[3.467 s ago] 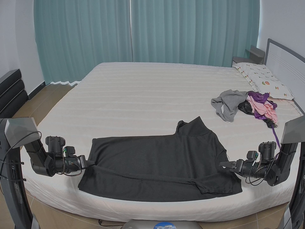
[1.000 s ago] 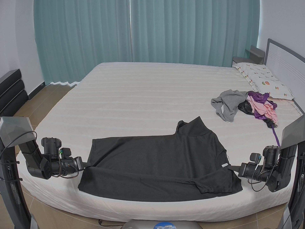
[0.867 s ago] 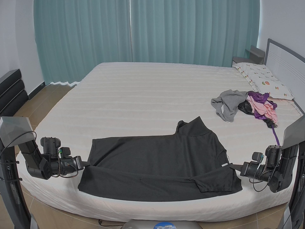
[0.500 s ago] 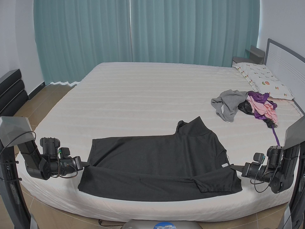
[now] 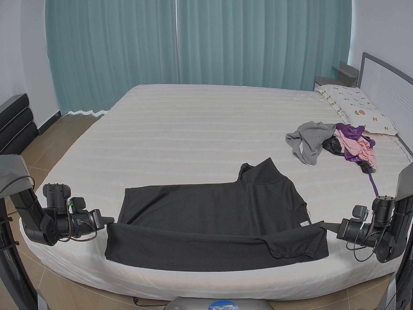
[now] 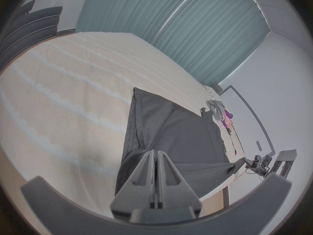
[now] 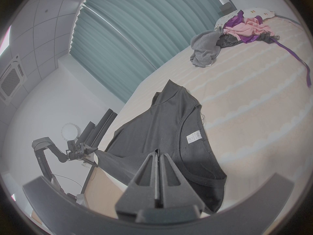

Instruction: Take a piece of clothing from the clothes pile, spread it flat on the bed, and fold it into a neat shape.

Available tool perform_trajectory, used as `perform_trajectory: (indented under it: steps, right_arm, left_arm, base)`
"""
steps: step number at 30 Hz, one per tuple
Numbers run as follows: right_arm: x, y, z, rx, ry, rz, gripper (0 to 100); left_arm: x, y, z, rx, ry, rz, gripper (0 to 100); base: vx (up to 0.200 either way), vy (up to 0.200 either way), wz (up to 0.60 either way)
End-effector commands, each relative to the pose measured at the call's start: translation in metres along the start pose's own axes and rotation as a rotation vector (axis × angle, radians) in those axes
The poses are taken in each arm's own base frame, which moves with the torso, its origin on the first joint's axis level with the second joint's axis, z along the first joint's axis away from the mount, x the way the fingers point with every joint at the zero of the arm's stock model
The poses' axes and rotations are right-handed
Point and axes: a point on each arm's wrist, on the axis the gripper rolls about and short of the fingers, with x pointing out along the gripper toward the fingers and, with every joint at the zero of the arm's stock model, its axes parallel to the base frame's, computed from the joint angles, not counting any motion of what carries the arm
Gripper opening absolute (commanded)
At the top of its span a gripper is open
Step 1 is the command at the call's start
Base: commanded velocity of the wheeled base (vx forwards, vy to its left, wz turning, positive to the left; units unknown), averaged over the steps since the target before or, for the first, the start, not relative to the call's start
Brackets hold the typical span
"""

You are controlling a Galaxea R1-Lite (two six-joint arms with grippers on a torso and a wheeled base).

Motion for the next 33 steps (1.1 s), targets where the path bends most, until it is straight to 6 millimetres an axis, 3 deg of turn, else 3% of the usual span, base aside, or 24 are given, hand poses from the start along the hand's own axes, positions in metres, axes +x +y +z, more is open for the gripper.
perform_trajectory:
  steps: [1,9,18,33]
  right_arm:
    - [-0.013,0.007,0.005,-0.018,-0.038,0.005,0]
    - [-0.027,0.017,0.001,-0.015,-0.022,0.040,0]
    - [-0.042,0.013,-0.002,-0.004,-0.036,0.005,0]
    - [-0.049,0.015,-0.010,-0.060,0.045,-0.002,0]
  left_arm:
    - [-0.016,-0.010,0.001,0.014,-0.029,-0.009,0]
    - [-0.032,-0.018,-0.008,0.013,-0.022,-0.007,0]
    - [-0.047,-0.023,-0.023,-0.002,0.001,-0.001,0]
    - [-0.059,-0.028,-0.029,0.000,-0.001,0.000,0]
  base:
    - [0.000,0.000,0.00]
    - [0.000,0.000,0.00]
    - [0.000,0.000,0.00]
    - [0.000,0.000,0.00]
